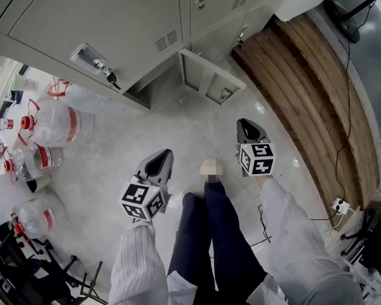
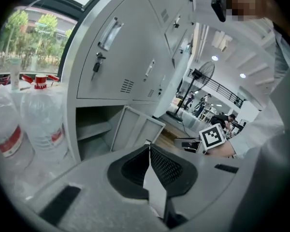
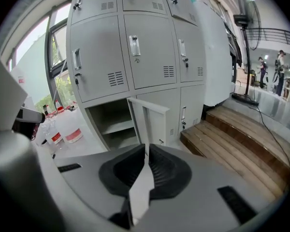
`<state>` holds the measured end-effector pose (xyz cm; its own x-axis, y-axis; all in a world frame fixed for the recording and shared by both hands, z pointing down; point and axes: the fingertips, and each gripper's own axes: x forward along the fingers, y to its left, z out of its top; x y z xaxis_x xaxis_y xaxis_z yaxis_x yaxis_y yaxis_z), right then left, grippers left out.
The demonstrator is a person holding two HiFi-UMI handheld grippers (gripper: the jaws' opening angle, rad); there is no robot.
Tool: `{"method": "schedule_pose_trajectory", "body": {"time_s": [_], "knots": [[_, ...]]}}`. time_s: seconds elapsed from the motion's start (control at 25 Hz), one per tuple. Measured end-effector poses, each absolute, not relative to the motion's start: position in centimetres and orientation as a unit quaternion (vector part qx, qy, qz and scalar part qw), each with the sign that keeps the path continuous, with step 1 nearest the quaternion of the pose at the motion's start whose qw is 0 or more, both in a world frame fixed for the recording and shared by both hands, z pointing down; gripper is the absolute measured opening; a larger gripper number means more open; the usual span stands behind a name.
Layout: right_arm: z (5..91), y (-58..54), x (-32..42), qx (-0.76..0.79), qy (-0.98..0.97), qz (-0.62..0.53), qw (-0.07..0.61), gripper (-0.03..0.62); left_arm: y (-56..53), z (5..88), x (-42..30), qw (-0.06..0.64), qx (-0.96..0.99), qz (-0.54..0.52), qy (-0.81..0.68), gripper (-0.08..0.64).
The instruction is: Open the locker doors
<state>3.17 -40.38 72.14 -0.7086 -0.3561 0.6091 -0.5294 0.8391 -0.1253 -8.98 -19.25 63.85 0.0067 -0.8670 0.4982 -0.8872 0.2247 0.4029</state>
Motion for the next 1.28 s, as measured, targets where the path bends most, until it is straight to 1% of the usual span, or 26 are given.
{"method": "schedule_pose_trajectory", "body": {"time_s": [0.28,0.44,0.72,0.96,1.12,1.28], "knots": [[64.6,-36.2,2.7,0.206,-0.929,0.126,0.279,0.021,-17.2,57.3,-8.9,0.321,0.615,0.002,-0.72,0.011],[60.5,-33.3,3.4,0.188,-0.933,0.114,0.285,0.021,-15.3,53.9,-8.2,0.319,0.602,-0.013,-0.732,0.011],[52.5,-28.7,5.4,0.165,-0.942,0.123,0.263,0.0,-10.9,48.3,-6.8,0.323,0.571,-0.034,-0.754,0.011],[47.5,-25.8,8.4,0.179,-0.936,0.175,0.246,0.0,-8.8,43.2,-5.2,0.312,0.565,-0.063,-0.761,0.011],[43.7,-24.1,9.2,0.178,-0.936,0.201,0.226,-0.001,-8.0,40.6,-2.6,0.325,0.566,-0.062,-0.755,0.011],[39.3,-23.7,9.1,0.135,-0.936,0.25,0.21,-0.002,-8.6,36.5,-1.5,0.312,0.552,-0.087,-0.769,0.011]]}}
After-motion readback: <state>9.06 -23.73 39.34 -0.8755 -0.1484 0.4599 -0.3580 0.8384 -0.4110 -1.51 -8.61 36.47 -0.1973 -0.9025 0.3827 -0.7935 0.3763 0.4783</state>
